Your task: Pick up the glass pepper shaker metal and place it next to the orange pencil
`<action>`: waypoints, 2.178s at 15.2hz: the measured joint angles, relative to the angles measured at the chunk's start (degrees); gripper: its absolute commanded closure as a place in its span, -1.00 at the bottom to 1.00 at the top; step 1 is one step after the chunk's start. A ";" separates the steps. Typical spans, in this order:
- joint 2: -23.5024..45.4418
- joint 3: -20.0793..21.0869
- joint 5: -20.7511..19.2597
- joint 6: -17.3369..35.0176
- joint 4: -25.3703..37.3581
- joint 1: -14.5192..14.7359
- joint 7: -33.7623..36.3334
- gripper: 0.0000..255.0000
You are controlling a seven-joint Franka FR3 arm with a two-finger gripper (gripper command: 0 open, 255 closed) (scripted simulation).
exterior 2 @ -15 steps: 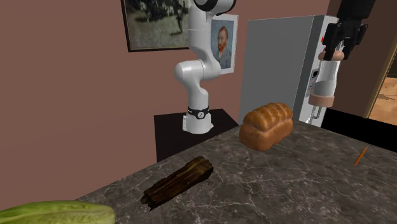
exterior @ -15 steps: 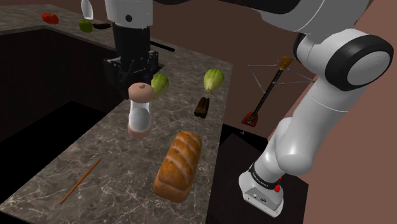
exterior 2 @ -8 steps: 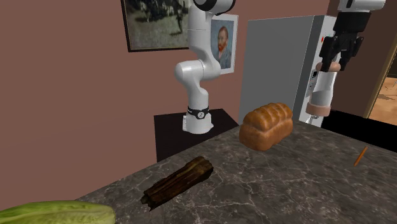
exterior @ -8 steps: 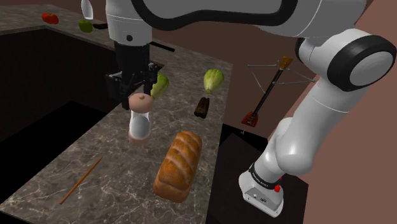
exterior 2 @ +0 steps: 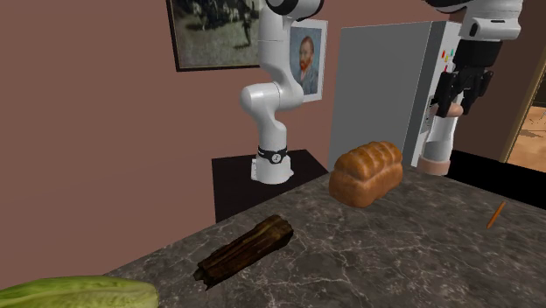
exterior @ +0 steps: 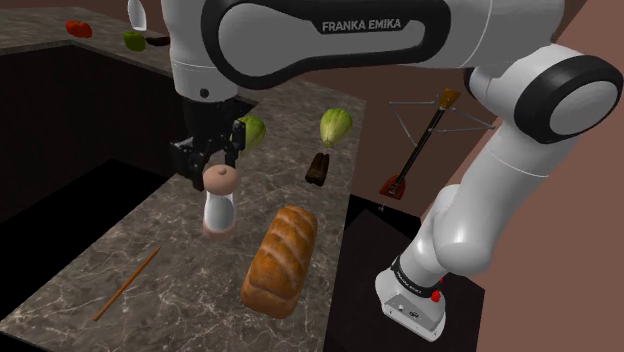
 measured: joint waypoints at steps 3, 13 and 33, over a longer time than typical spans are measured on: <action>-0.05 -0.01 0.03 2.30 -2.35 -0.02 -0.11 1.00; 1.45 0.07 -0.53 9.67 -8.32 0.16 0.13 1.00; 3.53 0.04 -1.41 15.33 -12.05 0.32 0.51 -1.00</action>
